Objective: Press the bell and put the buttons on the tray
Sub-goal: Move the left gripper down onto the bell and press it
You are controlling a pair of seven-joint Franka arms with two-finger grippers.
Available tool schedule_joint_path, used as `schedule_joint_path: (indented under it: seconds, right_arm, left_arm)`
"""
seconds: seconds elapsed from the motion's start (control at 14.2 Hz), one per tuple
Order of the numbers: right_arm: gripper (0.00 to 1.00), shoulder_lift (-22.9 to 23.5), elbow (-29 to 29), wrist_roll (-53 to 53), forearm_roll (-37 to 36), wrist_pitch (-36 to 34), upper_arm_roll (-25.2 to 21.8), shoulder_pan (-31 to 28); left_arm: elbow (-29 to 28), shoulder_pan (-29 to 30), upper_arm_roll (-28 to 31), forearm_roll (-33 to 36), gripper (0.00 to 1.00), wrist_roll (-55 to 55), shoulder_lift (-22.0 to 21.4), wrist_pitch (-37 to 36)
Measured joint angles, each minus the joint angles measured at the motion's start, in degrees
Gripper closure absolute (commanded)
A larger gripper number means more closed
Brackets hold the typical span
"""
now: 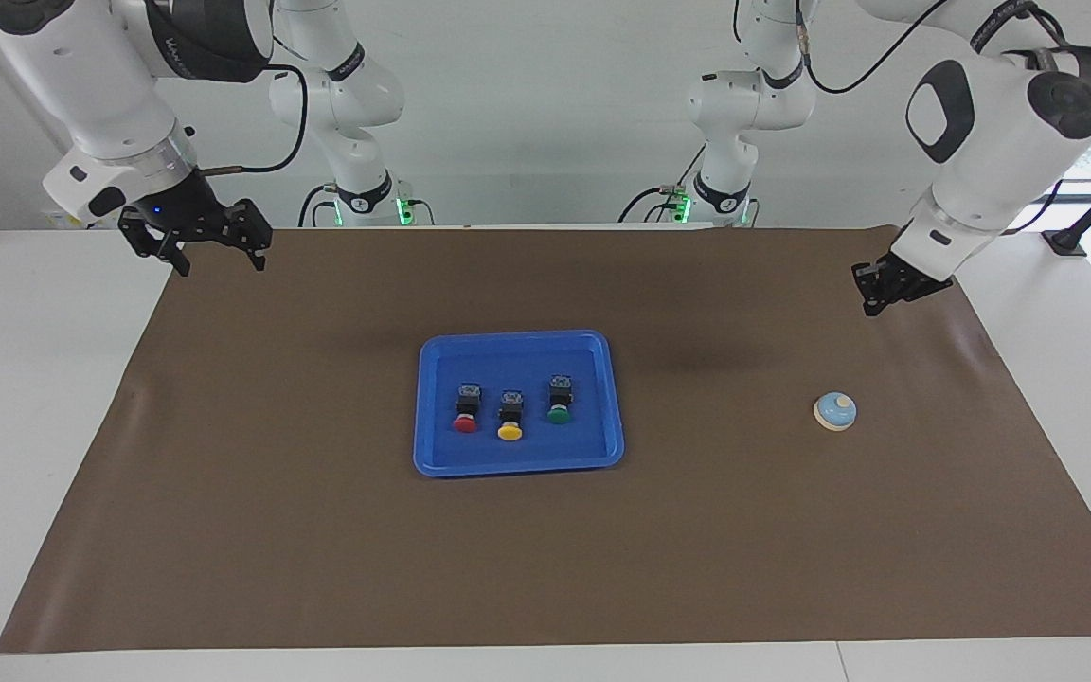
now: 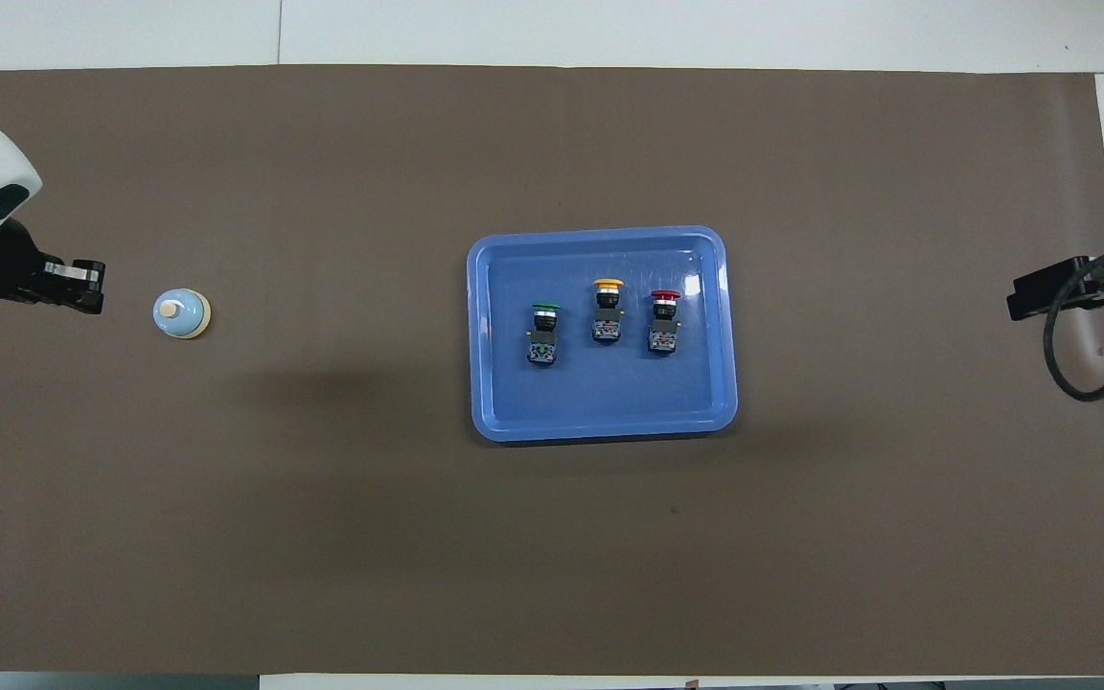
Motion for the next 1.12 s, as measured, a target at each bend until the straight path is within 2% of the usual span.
schedule_joint_path:
  seconds: [0.28, 0.49, 0.91, 1.12]
  right_arm:
    - [0.00, 0.00, 0.00, 0.00, 0.00, 0.00, 0.00, 0.00]
    - [0.00, 0.00, 0.00, 0.00, 0.00, 0.00, 0.00, 0.00]
    - [0.00, 0.00, 0.00, 0.00, 0.00, 0.00, 0.00, 0.00]
    - [0.00, 0.00, 0.00, 0.00, 0.00, 0.00, 0.00, 0.00]
  left_arm:
    - [-7.30, 0.41, 0.41, 0.00, 1.00, 0.00, 4.80, 14.52]
    - [-11.30, 1.78, 0.55, 0.00, 1.00, 0.07, 6.67, 21.09]
    - [-16.42, 2.22, 0.66, -0.01, 1.00, 0.10, 7.64, 27.46]
    - [-16.77, 2.21, 0.56, 0.00, 1.00, 0.30, 7.35, 28.22]
